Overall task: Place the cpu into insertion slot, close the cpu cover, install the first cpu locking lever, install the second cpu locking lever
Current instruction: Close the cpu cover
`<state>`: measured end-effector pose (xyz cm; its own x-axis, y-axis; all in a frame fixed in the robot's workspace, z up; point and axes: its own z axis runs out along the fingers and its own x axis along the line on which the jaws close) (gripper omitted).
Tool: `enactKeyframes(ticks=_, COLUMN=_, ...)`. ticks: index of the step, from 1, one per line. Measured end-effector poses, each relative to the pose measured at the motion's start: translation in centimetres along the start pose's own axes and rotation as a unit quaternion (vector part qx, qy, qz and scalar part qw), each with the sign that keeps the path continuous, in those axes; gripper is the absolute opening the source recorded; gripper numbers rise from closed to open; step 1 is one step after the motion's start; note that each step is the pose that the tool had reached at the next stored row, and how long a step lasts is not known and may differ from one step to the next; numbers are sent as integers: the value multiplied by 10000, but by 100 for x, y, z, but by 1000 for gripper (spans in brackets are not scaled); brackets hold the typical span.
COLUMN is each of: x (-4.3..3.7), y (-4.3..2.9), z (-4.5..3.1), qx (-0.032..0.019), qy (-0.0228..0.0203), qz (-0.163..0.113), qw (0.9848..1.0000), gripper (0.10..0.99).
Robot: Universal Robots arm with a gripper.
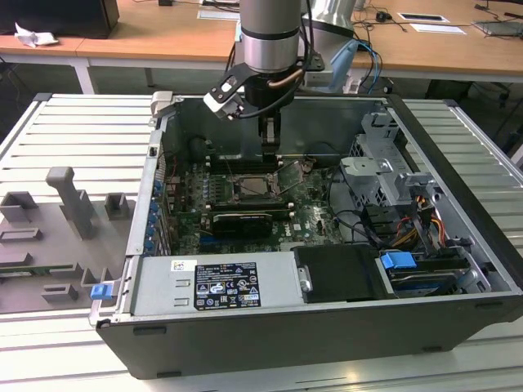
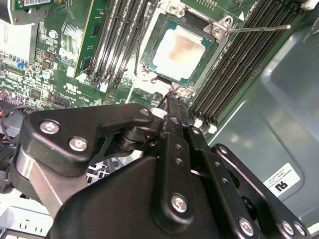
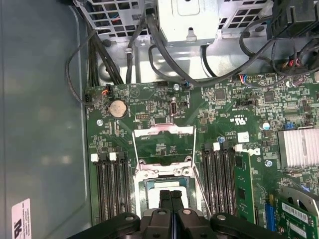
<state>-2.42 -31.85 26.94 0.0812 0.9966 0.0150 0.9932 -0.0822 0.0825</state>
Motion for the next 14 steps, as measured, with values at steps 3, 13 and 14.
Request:
enactKeyframes(ticks=3, x=3, y=37, z=3, qx=0, qy=0, qz=0, qw=10000, gripper=106)
enactKeyframes(ticks=13, x=10, y=121, z=10, qx=1, qy=0, qz=0, qw=10000, gripper=106)
enactKeyframes(ticks=14, x=10, y=128, z=11, qx=1, qy=0, qz=1, qw=10000, gripper=106)
